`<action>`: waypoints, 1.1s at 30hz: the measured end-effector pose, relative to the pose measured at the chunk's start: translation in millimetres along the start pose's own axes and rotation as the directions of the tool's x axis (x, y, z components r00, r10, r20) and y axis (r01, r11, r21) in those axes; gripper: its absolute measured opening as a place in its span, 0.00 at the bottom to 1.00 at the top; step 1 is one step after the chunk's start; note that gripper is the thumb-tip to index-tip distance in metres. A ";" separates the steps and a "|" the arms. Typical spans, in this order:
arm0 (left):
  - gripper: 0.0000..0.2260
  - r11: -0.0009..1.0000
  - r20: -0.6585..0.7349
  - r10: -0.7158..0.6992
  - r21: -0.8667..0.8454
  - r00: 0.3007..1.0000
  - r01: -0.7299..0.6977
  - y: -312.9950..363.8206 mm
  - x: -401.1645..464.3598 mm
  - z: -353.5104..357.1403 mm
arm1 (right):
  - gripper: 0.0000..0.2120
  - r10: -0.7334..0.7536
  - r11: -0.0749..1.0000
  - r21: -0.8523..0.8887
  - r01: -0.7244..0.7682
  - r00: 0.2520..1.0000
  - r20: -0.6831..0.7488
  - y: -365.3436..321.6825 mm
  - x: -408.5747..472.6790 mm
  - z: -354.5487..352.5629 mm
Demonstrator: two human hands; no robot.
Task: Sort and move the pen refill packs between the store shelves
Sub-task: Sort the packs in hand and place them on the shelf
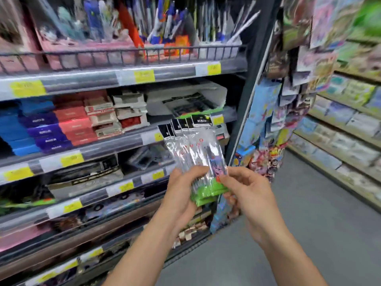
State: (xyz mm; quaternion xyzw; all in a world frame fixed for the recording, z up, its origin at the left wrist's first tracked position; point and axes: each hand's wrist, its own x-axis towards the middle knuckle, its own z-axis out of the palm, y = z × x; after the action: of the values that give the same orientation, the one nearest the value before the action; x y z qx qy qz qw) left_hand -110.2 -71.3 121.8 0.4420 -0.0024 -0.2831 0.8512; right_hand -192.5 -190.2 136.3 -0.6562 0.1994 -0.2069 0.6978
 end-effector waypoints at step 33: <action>0.22 0.964 -0.573 0.218 0.001 0.790 -0.264 30.4 128.4 -1.6 | 0.02 0.265 0.946 -0.274 -0.176 0.905 0.333 -21.5 332.3 155.0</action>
State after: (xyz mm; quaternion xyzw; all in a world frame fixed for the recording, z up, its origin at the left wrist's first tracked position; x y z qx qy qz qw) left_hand 12.6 -118.6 112.1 0.4682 0.2059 -0.0277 0.8588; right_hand 169.6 -245.1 164.8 -0.7348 0.1626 0.0248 0.6581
